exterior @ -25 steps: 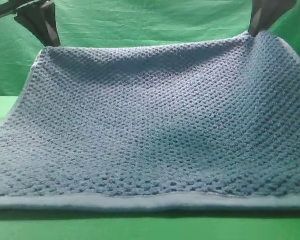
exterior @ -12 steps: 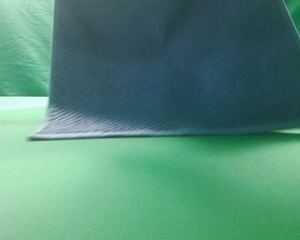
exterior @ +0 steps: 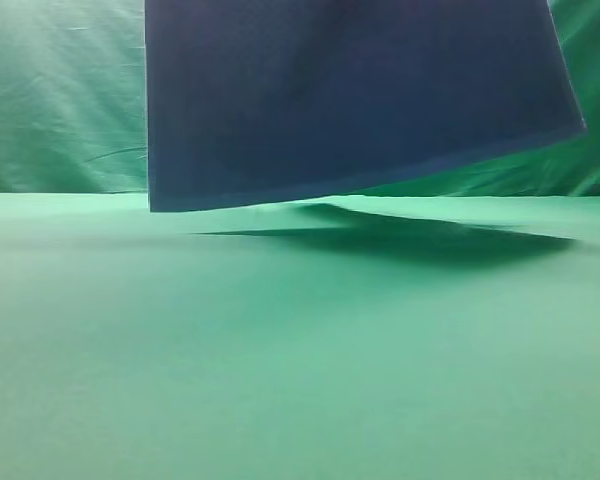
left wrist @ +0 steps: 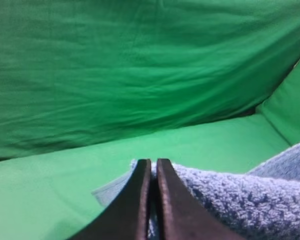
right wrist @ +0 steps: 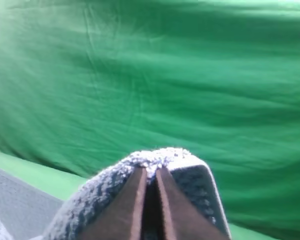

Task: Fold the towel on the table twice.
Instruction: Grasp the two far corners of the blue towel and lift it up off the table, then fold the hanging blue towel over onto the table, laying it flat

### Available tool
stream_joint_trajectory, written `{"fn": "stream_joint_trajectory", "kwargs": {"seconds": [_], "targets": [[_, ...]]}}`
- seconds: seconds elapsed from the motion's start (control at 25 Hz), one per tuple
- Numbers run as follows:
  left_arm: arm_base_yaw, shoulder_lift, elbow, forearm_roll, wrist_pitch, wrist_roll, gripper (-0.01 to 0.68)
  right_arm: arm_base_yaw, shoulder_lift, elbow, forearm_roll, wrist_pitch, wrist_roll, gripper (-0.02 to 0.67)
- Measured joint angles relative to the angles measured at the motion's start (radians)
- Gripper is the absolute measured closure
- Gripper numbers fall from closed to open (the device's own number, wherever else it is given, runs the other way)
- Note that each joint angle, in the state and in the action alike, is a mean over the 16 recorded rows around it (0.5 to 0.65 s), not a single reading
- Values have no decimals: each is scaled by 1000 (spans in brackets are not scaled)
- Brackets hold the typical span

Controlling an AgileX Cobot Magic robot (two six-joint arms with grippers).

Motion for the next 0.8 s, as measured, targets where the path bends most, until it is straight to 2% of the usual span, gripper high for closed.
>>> {"fn": "stream_joint_trajectory", "kwargs": {"seconds": [0.24,0.4,0.8], "targets": [[-12,25,-2,-34,-94,32,673,0,74,-49,121,-75,-130,649],[-17,43,-2,-16,-123,42,673,0,117,-83,149,-70,-188,649],[-18,55,-2,71,-37,43,673,-1,137,-120,20,136,-174,649]]}}
